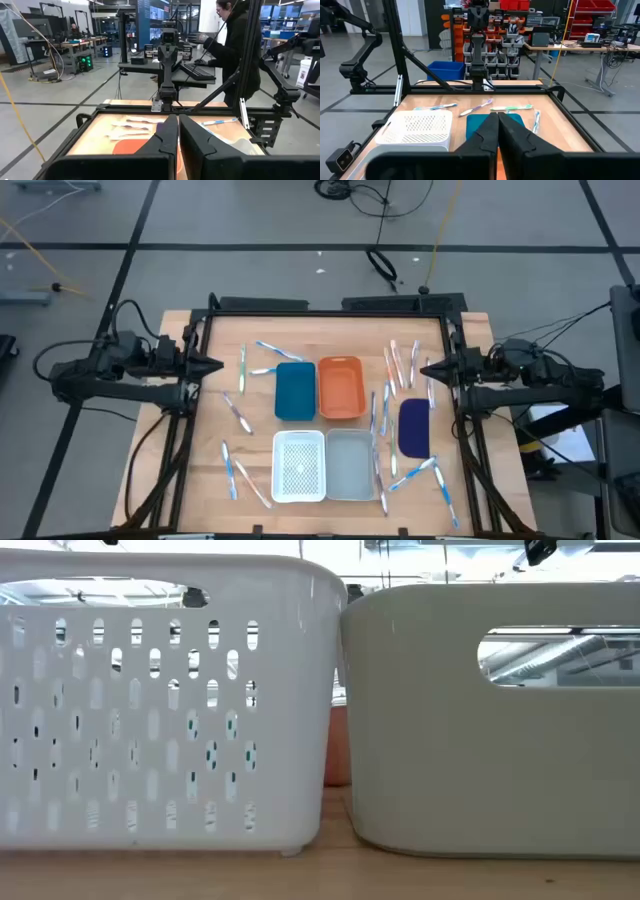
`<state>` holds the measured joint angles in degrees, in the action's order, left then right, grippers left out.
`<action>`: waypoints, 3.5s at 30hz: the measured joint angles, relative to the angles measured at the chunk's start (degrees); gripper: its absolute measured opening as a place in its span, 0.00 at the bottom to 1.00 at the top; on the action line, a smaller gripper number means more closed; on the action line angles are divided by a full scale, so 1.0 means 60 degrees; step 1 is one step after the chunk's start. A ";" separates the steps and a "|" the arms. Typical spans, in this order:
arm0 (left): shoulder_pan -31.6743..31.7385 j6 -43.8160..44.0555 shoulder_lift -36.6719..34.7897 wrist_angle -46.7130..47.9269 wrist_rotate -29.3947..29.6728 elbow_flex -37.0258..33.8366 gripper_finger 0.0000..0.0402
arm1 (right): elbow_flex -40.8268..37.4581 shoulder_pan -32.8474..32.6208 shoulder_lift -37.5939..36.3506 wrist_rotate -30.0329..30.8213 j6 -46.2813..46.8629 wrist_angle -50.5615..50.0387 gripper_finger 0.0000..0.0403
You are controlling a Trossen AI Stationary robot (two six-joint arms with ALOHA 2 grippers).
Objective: Pick & Place Toothbrushes
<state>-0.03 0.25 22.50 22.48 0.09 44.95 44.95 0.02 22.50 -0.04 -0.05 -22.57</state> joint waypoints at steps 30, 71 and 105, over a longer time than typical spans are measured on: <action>0.0000 0.0000 0.0000 0.0000 -0.0003 0.0003 0.05 | 0.0000 0.0001 0.0000 0.0002 0.0004 0.0000 0.01; 0.0000 -0.0025 0.0000 -0.0004 0.0001 -0.0001 0.05 | 0.0003 0.0002 0.0091 0.0745 0.0401 0.0433 0.01; 0.0004 0.0895 -0.0624 -0.6492 -0.0072 -0.5398 0.05 | -0.3635 -0.0020 -0.2552 0.0821 0.1968 0.2739 0.01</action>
<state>-0.01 5.62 18.76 -16.47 -0.34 12.57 23.14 -0.10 7.19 4.88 11.75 -6.13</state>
